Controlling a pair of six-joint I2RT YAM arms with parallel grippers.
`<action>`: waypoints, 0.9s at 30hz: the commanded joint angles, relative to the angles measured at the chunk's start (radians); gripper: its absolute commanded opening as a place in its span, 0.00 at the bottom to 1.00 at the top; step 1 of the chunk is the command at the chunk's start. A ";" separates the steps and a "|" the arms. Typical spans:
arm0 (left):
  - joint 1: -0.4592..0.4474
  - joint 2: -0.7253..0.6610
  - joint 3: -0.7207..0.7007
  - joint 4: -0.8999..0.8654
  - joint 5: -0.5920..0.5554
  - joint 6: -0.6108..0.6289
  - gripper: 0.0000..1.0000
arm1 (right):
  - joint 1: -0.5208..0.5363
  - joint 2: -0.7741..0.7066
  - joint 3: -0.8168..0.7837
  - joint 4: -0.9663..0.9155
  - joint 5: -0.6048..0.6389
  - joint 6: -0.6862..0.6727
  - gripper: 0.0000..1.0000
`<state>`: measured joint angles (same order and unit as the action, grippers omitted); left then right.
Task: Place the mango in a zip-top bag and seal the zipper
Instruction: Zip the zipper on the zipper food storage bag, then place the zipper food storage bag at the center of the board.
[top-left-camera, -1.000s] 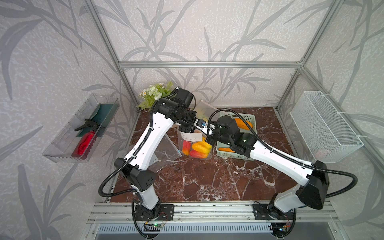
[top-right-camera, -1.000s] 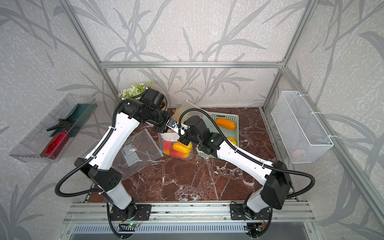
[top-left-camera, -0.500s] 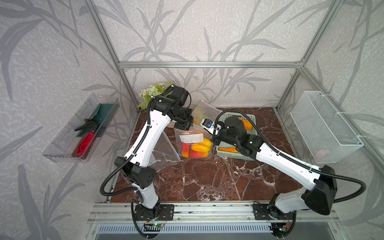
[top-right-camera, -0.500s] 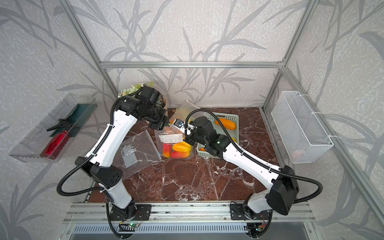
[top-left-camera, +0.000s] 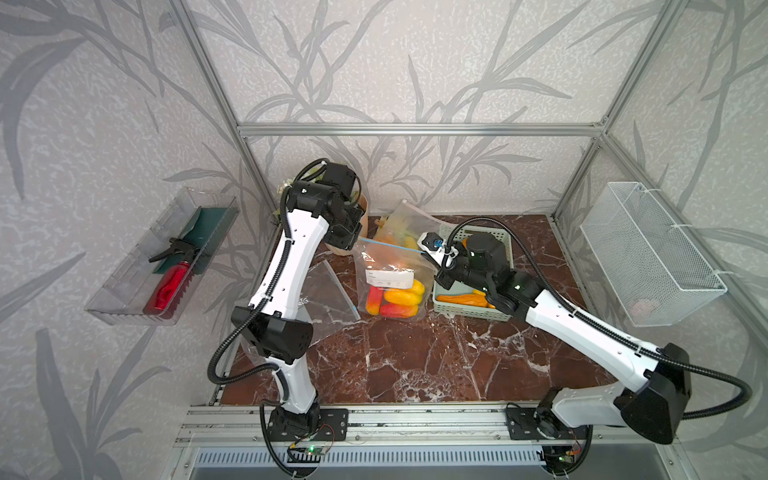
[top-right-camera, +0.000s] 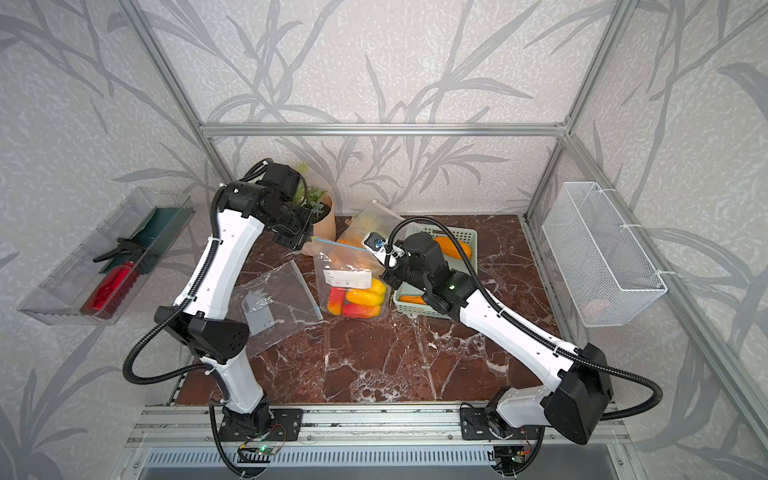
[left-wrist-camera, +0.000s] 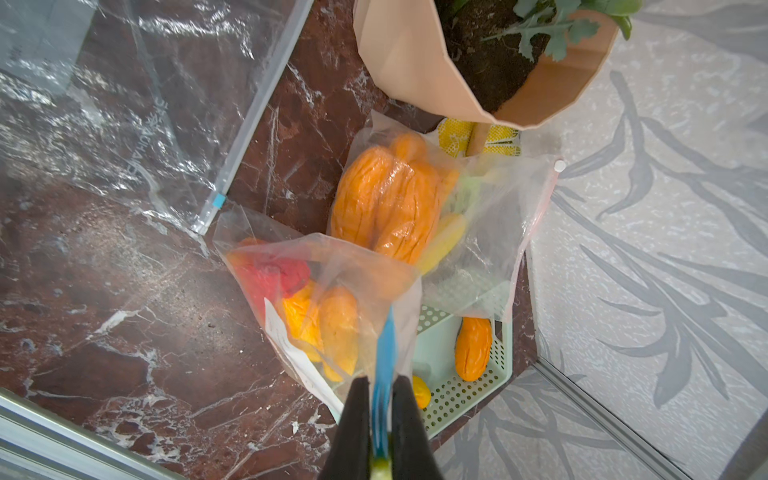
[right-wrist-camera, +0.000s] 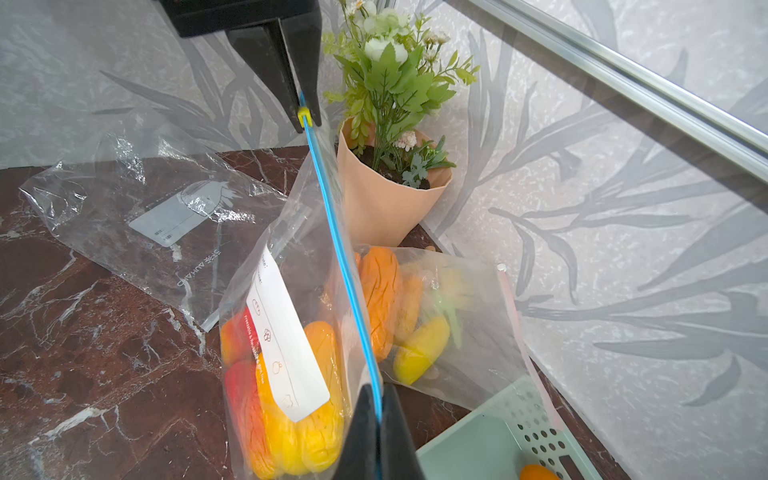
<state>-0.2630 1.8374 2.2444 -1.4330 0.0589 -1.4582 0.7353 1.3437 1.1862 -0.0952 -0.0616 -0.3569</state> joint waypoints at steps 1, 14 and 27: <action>0.042 0.015 0.025 -0.069 -0.172 0.043 0.00 | -0.030 -0.064 -0.013 -0.029 0.036 0.025 0.00; 0.045 0.015 0.046 -0.104 -0.237 0.070 0.00 | -0.036 -0.082 -0.034 -0.038 0.026 0.053 0.00; 0.036 -0.126 -0.080 0.064 -0.291 0.220 0.59 | -0.138 0.278 0.222 -0.009 0.033 0.320 0.00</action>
<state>-0.2279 1.8015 2.2089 -1.3994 -0.1429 -1.3079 0.6273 1.5414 1.3422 -0.1070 -0.0704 -0.1707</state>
